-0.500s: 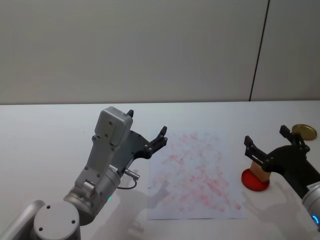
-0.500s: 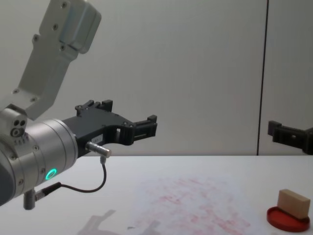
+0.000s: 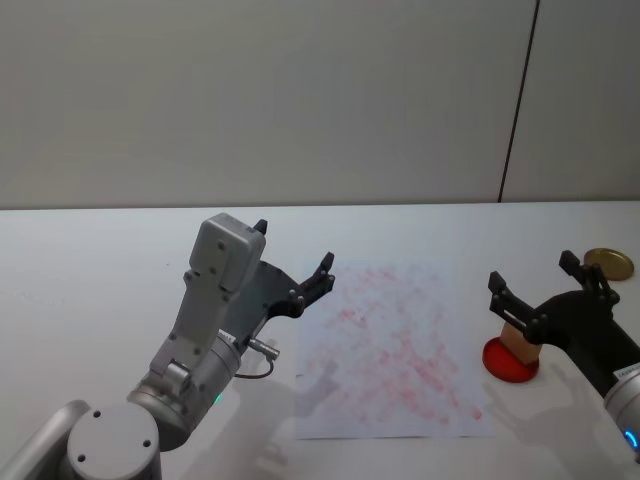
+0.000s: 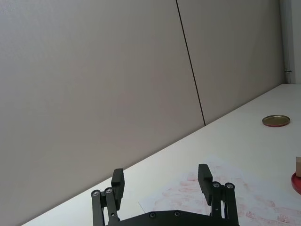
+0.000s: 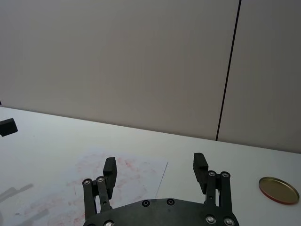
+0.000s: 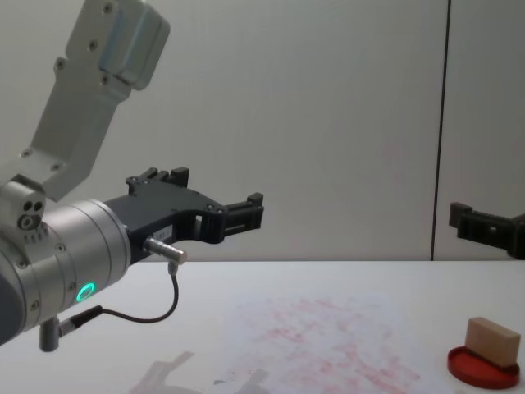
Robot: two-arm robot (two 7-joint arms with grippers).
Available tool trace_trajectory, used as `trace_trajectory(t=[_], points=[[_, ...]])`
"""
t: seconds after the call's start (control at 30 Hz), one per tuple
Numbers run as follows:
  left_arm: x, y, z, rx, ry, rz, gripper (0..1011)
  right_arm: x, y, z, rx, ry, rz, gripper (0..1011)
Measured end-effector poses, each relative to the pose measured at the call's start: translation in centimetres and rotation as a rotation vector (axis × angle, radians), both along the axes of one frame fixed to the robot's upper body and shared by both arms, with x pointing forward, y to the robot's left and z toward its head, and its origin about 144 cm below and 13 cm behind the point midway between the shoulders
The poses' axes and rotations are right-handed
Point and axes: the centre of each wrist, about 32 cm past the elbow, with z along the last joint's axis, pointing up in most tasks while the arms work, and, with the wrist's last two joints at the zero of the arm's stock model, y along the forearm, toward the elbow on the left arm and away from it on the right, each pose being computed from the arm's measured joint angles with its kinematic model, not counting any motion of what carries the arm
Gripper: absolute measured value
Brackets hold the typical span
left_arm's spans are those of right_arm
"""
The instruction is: Use the one hand to pick up the stamp and affix it onto the A4 paper.
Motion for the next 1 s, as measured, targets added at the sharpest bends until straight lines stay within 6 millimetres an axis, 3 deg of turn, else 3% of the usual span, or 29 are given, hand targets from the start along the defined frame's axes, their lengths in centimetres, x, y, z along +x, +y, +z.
trace_trajectory(t=[1.0], points=[[0.0, 0.0, 0.0, 0.000, 0.000, 0.000, 993, 1.4, -1.9, -1.5, -0.039, 0.138, 0.033, 1001]])
